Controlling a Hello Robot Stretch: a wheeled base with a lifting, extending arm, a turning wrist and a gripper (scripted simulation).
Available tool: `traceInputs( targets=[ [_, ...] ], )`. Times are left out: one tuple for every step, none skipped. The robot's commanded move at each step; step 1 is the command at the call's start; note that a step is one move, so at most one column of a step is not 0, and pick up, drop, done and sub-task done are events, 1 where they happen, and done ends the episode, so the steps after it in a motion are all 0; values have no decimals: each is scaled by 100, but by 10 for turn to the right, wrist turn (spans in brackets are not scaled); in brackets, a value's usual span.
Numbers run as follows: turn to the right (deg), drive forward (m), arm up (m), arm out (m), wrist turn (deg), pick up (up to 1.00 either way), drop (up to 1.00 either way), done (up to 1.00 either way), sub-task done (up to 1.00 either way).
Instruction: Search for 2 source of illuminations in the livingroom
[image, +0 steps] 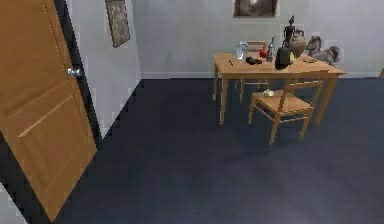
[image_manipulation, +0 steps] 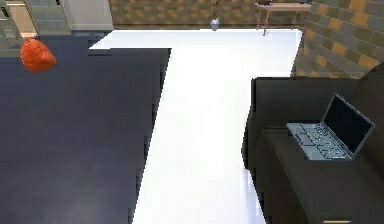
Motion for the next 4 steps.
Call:
traceInputs(
  targets=[
    [450,0,0,0,0,0,0,0,0],
    [420,0,0,0,0,0,0,0,0],
    [0,100,0,0,0,0,0,0,0],
    [0,75,0,0,0,0,0,0,0]
  ],
)
